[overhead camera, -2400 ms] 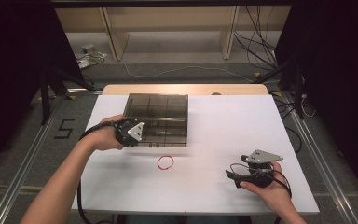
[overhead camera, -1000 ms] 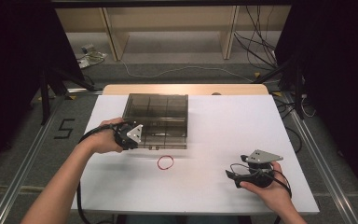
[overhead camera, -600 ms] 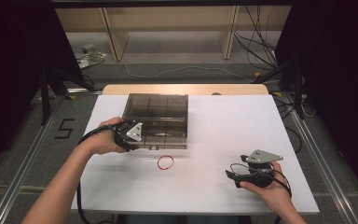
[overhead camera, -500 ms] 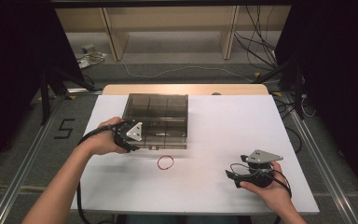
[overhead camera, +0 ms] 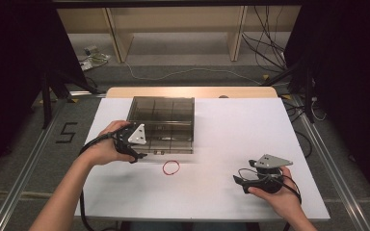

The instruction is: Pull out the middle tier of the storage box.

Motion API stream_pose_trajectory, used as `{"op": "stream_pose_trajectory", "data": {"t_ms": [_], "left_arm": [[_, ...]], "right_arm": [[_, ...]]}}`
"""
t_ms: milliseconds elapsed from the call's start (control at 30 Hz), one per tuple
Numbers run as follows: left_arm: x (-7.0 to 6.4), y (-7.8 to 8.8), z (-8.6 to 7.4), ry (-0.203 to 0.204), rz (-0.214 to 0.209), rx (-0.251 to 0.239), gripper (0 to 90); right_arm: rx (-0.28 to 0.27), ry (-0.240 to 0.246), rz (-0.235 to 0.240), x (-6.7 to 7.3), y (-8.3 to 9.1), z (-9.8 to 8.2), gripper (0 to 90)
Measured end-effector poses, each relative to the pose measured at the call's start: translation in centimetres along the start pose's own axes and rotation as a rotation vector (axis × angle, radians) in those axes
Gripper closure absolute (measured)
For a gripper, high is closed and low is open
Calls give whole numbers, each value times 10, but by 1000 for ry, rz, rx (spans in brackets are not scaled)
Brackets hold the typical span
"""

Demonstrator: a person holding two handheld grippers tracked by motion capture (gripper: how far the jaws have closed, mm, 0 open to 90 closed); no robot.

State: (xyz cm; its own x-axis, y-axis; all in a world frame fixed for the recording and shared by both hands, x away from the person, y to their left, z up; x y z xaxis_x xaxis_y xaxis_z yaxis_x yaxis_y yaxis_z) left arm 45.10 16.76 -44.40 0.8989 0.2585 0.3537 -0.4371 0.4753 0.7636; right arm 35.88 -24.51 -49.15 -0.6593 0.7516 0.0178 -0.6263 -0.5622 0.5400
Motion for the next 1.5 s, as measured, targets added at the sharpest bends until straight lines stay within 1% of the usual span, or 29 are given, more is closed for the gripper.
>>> {"op": "stream_pose_trajectory", "data": {"t_ms": [33,67,167,367,467,800,833,900,967,1100,1200,1267,1300,1333,1367,1400,1433,1500], "left_arm": [[-1,1,0,17,11,-17,231],[-2,1,1,25,13,-28,231],[-5,1,1,35,18,-38,219],[-8,2,2,45,20,-58,207],[-9,3,2,45,22,-59,206],[-19,5,6,46,11,-92,206],[-22,5,7,46,8,-102,208],[-23,6,7,46,6,-102,207],[-28,7,9,56,4,-122,202],[-33,7,11,58,4,-135,198],[-38,6,13,68,3,-153,198],[-41,5,15,66,0,-157,196],[-45,4,16,68,-2,-161,196],[-45,4,16,68,-2,-161,196],[-50,3,18,68,-17,-166,197],[-50,3,18,68,-17,-166,197],[-54,2,19,66,-20,-168,196],[-56,2,20,66,-24,-169,196]], "right_arm": [[3,1,1,0,0,0,166],[2,1,0,0,0,0,166],[1,4,1,0,0,0,166],[1,1,0,0,1,0,166],[3,5,2,0,1,0,166],[3,5,1,0,1,0,166],[3,6,2,0,1,0,166],[1,4,1,0,1,0,166],[3,3,1,0,1,0,166],[3,5,2,0,1,0,166],[0,4,2,0,1,0,166],[-2,4,1,0,1,0,166],[-2,4,1,0,1,0,166],[-2,4,1,0,1,0,166],[-3,4,2,0,1,0,166],[-3,4,2,0,1,0,166],[-3,4,2,0,1,0,166],[-4,4,2,0,1,0,166]]}}
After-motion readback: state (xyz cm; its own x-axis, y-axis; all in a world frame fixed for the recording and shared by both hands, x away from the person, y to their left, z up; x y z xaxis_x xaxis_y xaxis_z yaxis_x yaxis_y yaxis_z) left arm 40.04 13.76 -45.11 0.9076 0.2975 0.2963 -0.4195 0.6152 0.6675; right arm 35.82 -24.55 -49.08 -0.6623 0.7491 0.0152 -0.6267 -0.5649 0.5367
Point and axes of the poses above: each handheld gripper's, and its own axes: y roughly backward along the jaws, z roughly out of its top, x roughly to its left, the point moved 3 cm from there along -y, roughly forward along the jaws, and after that the axes turned 5 degrees about -x, right-handed, at the moved point
